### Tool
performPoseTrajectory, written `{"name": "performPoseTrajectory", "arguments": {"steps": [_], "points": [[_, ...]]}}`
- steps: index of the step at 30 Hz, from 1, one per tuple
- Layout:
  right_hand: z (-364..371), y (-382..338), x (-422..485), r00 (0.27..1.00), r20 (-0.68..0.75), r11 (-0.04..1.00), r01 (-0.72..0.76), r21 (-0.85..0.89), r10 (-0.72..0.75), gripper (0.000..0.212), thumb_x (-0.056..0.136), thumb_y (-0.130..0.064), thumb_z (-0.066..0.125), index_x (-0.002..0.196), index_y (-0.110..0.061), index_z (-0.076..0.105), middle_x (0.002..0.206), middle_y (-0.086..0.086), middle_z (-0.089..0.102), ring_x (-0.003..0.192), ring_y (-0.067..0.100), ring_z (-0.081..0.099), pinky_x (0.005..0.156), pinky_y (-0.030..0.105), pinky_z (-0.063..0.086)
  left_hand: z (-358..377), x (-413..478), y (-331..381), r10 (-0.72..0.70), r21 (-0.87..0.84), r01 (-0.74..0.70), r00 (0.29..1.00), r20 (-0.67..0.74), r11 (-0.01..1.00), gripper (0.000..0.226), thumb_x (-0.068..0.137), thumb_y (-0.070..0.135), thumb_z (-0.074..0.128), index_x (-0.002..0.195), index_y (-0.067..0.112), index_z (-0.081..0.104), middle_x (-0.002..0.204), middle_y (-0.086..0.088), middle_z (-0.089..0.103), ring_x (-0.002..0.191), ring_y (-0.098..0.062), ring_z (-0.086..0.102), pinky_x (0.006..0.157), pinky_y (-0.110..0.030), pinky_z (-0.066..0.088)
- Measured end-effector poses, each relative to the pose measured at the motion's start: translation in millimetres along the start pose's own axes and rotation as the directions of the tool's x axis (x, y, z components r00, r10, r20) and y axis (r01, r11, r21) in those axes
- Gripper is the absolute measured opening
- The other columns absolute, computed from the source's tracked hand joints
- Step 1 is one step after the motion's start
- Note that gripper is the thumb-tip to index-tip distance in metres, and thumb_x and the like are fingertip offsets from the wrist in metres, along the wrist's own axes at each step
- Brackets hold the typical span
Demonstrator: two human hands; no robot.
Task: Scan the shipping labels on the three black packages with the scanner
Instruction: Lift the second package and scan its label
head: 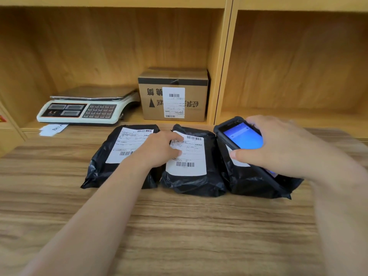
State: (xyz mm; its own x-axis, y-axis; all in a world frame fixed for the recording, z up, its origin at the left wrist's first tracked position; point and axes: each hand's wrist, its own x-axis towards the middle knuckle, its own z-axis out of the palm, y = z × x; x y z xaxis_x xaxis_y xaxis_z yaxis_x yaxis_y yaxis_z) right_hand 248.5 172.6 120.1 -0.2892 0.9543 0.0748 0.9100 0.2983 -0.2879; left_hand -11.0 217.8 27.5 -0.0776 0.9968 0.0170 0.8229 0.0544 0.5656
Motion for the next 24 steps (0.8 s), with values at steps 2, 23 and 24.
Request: {"name": "performPoseTrajectory", "arguments": {"steps": [2,23,24], "points": [[0,-1,-1,1.000,0.016,1.000,-0.019,-0.019,0.019,0.058,0.068,-0.067,0.069,0.110,-0.027,0.061,0.106,-0.004,0.065,0.090,0.012,0.060,0.077,0.036,0.052,-1,4,-4,-0.018,-0.074,0.019,1.000,0.012,0.997,0.046,0.085,0.025,0.080,0.128,0.036,0.068,0.135,-0.002,0.061,0.123,-0.023,0.056,0.100,-0.031,0.042],[1,-7,-4,0.999,0.042,0.999,-0.016,-0.038,0.017,0.078,0.070,-0.067,0.068,0.132,-0.022,0.054,0.130,0.001,0.061,0.118,0.024,0.055,0.095,0.040,0.046,-19,-4,-10,-0.045,-0.414,0.014,0.997,-0.065,0.910,0.040,0.089,0.007,0.075,0.124,0.027,0.074,0.130,0.008,0.065,0.117,-0.016,0.062,0.102,-0.035,0.051],[1,-8,-4,0.999,0.040,0.999,-0.017,-0.032,0.018,0.075,0.070,-0.066,0.068,0.130,-0.023,0.055,0.128,0.000,0.061,0.117,0.024,0.056,0.093,0.040,0.047,-21,-5,-10,-0.036,-0.420,0.001,0.997,-0.075,0.908,0.041,0.089,0.007,0.075,0.125,0.027,0.074,0.131,0.009,0.064,0.119,-0.015,0.061,0.103,-0.036,0.051]]}}
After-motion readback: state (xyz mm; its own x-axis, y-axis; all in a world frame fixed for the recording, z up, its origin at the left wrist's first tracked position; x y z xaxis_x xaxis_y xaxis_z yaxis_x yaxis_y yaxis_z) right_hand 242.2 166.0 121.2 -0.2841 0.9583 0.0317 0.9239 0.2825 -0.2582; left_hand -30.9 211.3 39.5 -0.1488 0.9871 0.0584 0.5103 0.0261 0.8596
